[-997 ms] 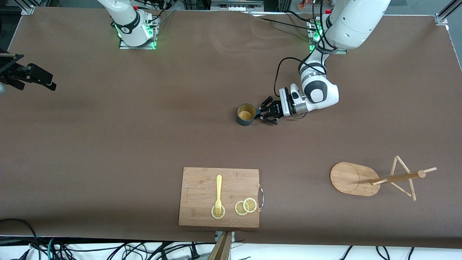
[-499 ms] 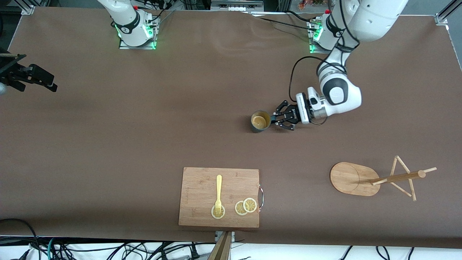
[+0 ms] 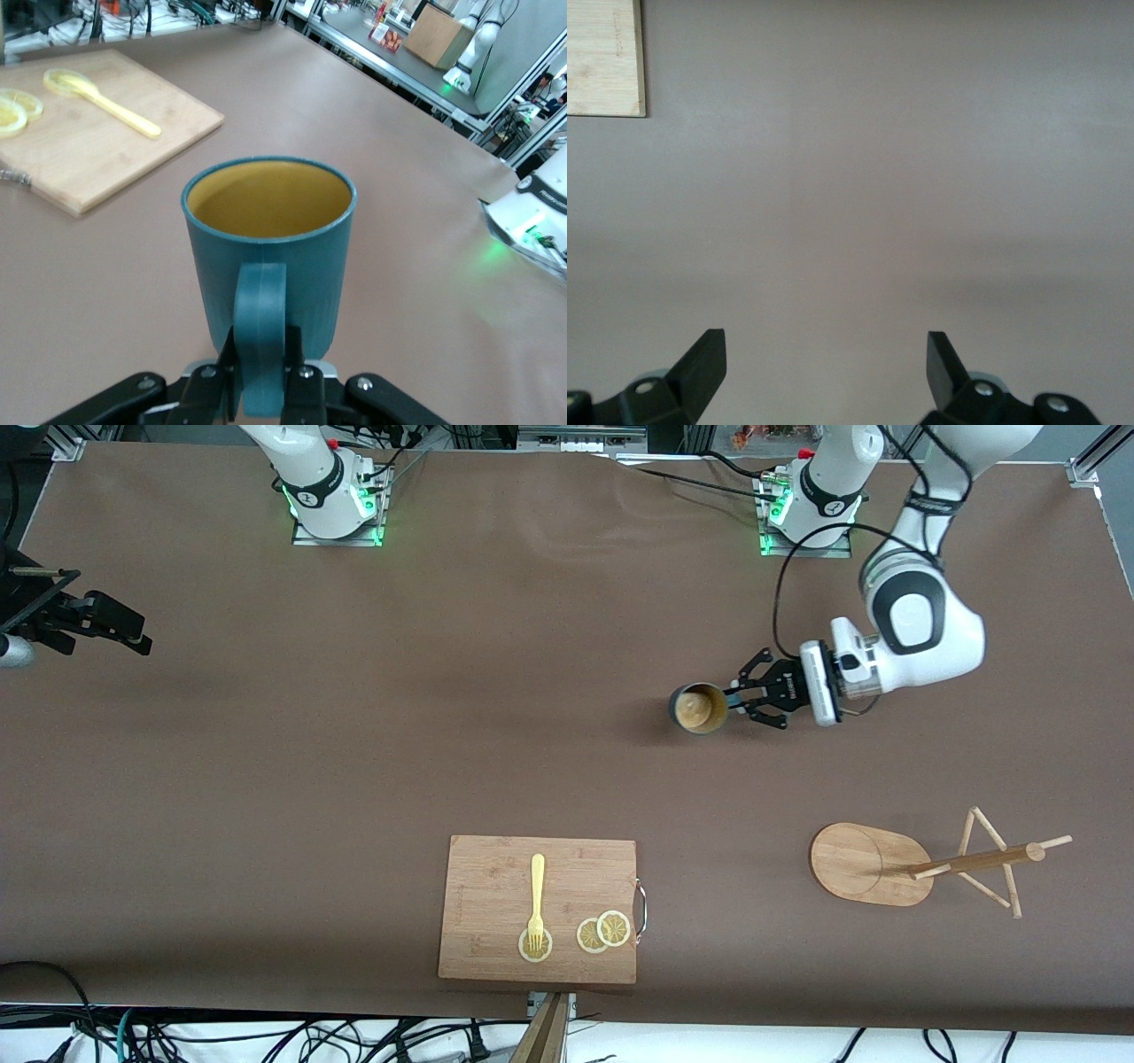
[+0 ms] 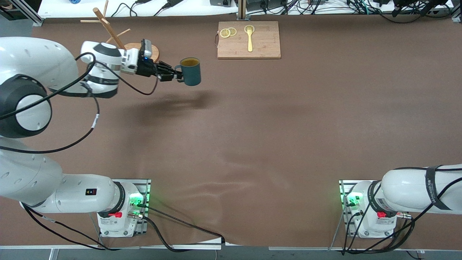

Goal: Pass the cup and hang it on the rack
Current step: 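Lift the mug by its handle and carry it toward the wooden rack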

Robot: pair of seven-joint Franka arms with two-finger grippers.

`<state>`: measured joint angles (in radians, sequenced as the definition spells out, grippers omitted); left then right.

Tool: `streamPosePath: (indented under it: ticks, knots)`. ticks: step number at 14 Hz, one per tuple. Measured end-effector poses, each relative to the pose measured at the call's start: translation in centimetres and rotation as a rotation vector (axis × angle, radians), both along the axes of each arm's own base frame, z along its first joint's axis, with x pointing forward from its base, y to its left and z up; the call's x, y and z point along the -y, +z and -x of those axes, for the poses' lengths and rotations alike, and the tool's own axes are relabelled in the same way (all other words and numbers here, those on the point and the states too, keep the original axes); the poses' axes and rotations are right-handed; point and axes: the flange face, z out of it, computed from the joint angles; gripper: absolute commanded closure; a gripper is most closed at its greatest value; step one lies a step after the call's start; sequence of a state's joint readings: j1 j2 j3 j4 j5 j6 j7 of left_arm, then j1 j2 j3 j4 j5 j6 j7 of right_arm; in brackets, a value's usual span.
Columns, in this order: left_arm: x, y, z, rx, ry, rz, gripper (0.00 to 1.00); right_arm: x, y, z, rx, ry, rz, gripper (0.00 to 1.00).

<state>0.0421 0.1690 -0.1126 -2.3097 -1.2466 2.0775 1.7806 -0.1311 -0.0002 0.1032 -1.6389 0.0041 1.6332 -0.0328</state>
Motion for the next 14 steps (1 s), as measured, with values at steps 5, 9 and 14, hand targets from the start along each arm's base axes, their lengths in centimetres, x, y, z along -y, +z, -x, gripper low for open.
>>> streamPosePath:
  ticks: [5, 9, 14]
  knots:
    - [-11.7, 4.0, 2.2, -0.287, 0.112, 0.070, 1.00, -2.5, 0.2, -0.2, 0.020, 0.045, -0.001, 0.00]
    - [-17.4, 6.4, 2.2, -0.457, 0.269, 0.131, 1.00, -3.1, -0.3, -0.6, 0.022, 0.055, -0.003, 0.00]
    - [-21.1, 8.1, 0.2, -0.673, 0.420, 0.175, 1.00, -3.1, -1.1, -0.6, 0.006, 0.055, -0.003, 0.00]
